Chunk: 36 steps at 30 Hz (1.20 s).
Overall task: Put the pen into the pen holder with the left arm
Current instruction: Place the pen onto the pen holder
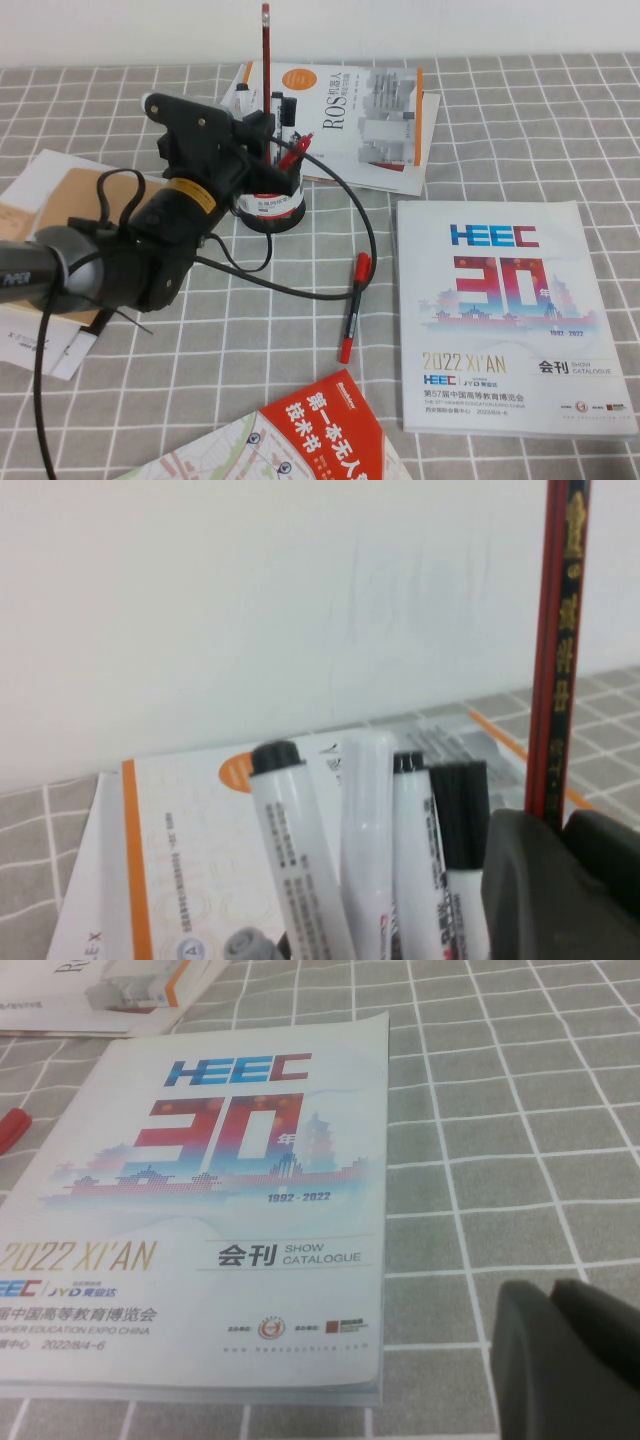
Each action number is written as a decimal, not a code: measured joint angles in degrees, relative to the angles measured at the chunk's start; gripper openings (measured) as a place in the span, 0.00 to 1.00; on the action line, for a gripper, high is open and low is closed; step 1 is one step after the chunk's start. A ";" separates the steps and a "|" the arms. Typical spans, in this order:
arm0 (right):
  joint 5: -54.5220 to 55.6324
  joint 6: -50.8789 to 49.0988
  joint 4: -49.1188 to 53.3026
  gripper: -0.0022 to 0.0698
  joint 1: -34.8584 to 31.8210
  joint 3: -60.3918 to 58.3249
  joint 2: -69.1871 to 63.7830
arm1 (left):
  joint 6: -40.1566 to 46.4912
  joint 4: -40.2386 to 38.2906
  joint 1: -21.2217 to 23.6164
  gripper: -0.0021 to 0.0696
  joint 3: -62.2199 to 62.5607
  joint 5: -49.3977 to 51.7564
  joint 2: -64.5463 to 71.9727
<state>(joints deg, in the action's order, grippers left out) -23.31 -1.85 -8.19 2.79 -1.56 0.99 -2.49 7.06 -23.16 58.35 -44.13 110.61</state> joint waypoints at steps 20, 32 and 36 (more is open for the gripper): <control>0.00 0.00 0.00 0.01 0.00 0.00 0.00 | 1.80 -0.22 1.17 0.31 0.13 2.28 0.12; 0.00 0.00 0.00 0.01 0.00 0.00 0.00 | -0.50 0.64 1.17 0.30 0.16 12.45 -9.09; 0.00 0.00 0.00 0.01 0.00 0.00 0.00 | -4.76 2.96 1.17 0.18 0.16 23.50 -17.38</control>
<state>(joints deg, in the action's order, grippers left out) -23.31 -1.85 -8.19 2.79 -1.56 0.99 -7.25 10.02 -21.99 58.51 -20.64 93.24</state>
